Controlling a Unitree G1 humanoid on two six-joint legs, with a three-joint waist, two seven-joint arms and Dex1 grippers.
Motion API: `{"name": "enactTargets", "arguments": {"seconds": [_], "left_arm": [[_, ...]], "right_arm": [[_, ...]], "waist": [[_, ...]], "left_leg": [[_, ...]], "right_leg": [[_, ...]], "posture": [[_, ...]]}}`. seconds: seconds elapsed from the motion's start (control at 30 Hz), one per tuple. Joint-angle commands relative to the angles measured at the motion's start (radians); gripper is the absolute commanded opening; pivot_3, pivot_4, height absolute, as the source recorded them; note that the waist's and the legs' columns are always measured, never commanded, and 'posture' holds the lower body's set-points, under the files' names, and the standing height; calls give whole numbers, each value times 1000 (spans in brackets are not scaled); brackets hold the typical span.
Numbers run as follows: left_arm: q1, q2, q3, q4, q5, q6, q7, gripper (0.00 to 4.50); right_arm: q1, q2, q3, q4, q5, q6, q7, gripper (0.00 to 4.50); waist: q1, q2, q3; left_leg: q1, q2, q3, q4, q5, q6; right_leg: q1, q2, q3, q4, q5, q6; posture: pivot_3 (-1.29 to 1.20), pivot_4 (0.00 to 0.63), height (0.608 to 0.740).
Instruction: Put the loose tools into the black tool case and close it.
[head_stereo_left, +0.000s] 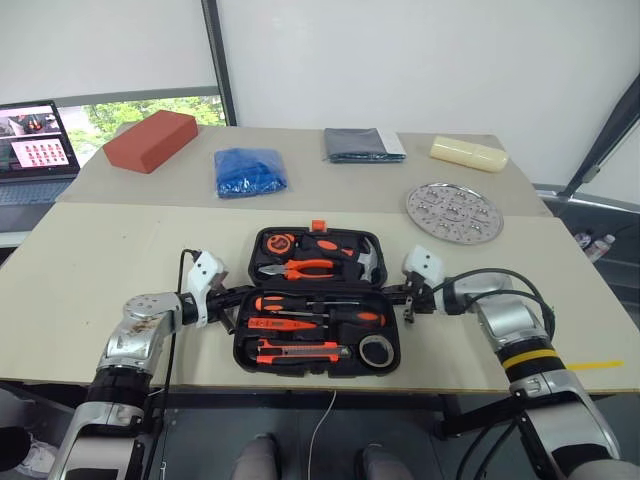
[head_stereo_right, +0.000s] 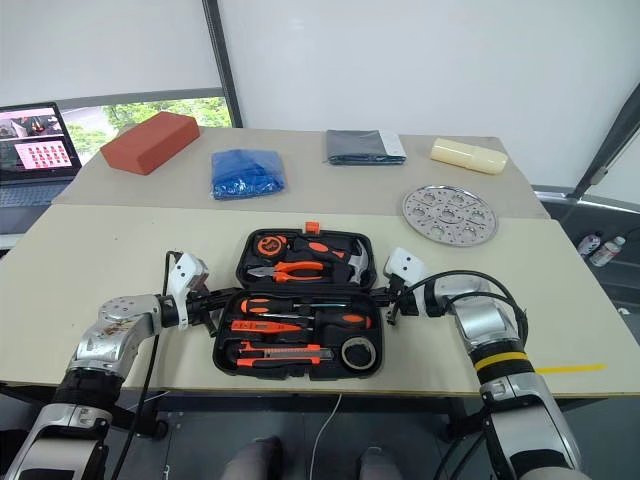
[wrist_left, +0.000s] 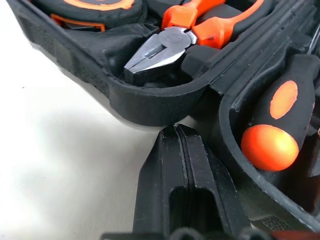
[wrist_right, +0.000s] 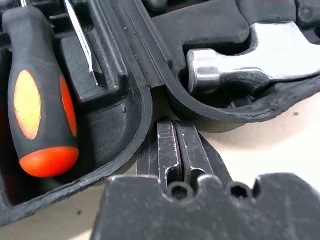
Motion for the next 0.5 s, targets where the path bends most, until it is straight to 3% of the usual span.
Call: {"name": "enactTargets", "arguments": {"seconds": [0.03, 0.13, 0.27, 0.37, 0.47, 0.5], "left_arm": [[-8, 36, 54, -28, -10, -2, 29, 662], [4, 104, 85, -72, -27, 70, 21, 1809], [-26, 150, 138, -168, -140, 313, 20, 3186], [-93, 156, 124, -179, -134, 472, 97, 4405], [-207, 91, 143, -139, -150, 614, 222, 4500], [-242, 71, 145, -128, -162, 681, 250, 4500]], "right_arm": [[-16, -31, -62, -76, 47, 50, -23, 297], [-29, -62, -103, -106, 89, 159, -35, 1160], [-129, -104, -96, -178, 90, 647, -134, 2463], [-204, -124, -48, -213, 130, 848, -110, 3548], [-293, -96, -22, -158, 178, 997, -103, 4435], [-321, -81, -13, -123, 183, 1016, -112, 4435]], "waist": [[-1, 0, 0], [-4, -1, 0], [-10, 0, 0], [-10, 0, 1], [-9, 0, 1], [-7, -1, 1]], "left_leg": [[0, 0, 0, 0, 0, 0], [0, 0, 0, 0, 1, 1], [0, 0, 0, -1, 1, 1], [0, 0, 0, 0, 1, 1], [0, 0, -1, 0, 2, 1], [0, 0, -1, 0, 2, 1]], "right_leg": [[0, 0, 0, 0, 0, 0], [-1, 0, 0, 0, 1, 0], [-1, 0, 0, 0, 1, -1], [-1, 0, 1, 2, 1, -1], [-1, 0, 1, 3, 1, -1], [-1, 0, 1, 3, 1, -1]], "posture": [[0, 150, 740], [0, 150, 740], [0, 150, 740], [0, 150, 740], [0, 150, 740], [0, 150, 740]]}}
